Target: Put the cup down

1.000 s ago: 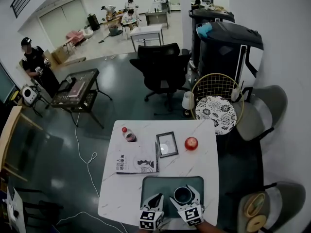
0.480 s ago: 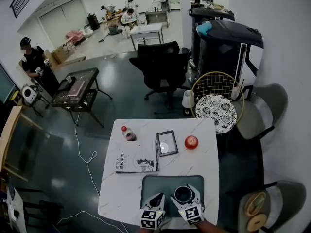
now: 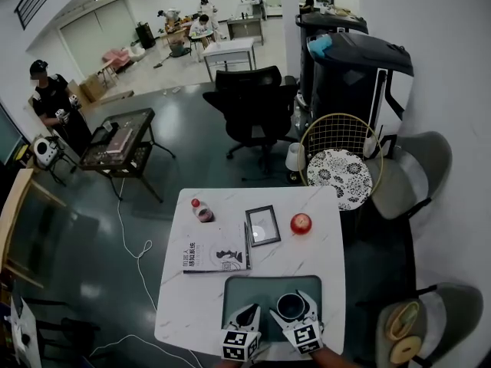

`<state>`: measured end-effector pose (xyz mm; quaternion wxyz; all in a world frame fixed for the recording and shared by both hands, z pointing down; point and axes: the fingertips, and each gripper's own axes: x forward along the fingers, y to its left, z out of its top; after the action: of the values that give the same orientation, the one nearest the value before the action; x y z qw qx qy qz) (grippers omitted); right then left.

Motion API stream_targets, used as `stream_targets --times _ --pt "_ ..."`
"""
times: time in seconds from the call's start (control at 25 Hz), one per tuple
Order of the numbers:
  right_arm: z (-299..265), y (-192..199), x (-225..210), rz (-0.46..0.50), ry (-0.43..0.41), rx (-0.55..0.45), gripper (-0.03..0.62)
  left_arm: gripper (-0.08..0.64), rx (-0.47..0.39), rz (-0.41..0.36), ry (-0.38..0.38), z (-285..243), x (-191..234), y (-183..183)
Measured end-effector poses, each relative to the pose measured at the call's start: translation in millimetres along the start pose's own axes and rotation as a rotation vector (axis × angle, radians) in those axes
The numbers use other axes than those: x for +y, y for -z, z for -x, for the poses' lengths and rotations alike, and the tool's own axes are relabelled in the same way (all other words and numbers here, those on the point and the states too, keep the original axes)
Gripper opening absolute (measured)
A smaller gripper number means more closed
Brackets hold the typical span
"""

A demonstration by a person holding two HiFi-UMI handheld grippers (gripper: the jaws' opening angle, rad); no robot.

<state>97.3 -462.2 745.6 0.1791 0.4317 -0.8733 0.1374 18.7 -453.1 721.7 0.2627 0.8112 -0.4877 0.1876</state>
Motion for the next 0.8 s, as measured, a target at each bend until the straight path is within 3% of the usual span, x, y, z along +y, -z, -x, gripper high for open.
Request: stream_targets --times 0.8 --pt "35.4 -11.3 -13.2 -0.019 0.087 -0.017 0.413 0.023 -0.061 -0.015 0.018 33.5 -9.2 -10.0"
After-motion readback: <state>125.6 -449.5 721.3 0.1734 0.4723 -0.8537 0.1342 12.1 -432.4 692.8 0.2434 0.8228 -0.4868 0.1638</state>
